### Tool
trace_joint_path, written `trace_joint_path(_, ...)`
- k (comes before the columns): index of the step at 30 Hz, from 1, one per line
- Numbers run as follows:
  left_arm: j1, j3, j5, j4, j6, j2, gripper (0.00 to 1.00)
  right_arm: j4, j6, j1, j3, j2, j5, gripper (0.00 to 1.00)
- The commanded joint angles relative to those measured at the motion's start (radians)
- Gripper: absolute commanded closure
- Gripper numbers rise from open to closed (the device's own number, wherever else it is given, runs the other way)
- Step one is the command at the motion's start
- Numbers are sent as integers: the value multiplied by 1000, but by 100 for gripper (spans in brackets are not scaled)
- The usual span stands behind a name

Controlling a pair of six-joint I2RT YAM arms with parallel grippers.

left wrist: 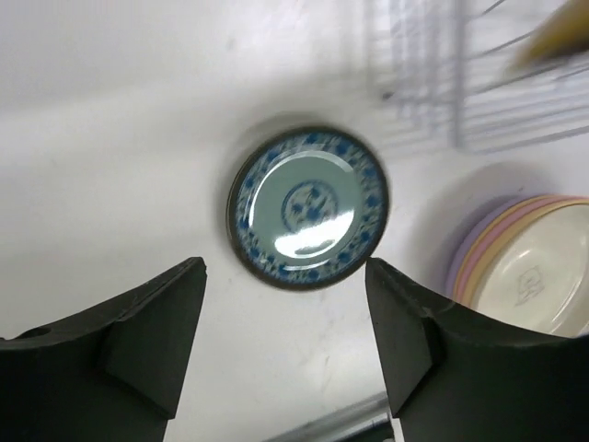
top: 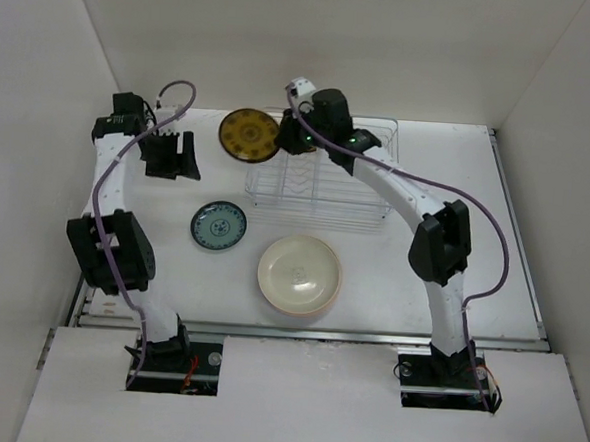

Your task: Unload the plates from the dish rack

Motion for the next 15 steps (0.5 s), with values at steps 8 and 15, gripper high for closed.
trace_joint_path(8,-81,7,72,167,-51,-70,31,-28,100,128,38,68,-236,100)
trace_joint_path(15,-101,71,107,22,-4,13,89,14,100,137,-13,41,-290,100)
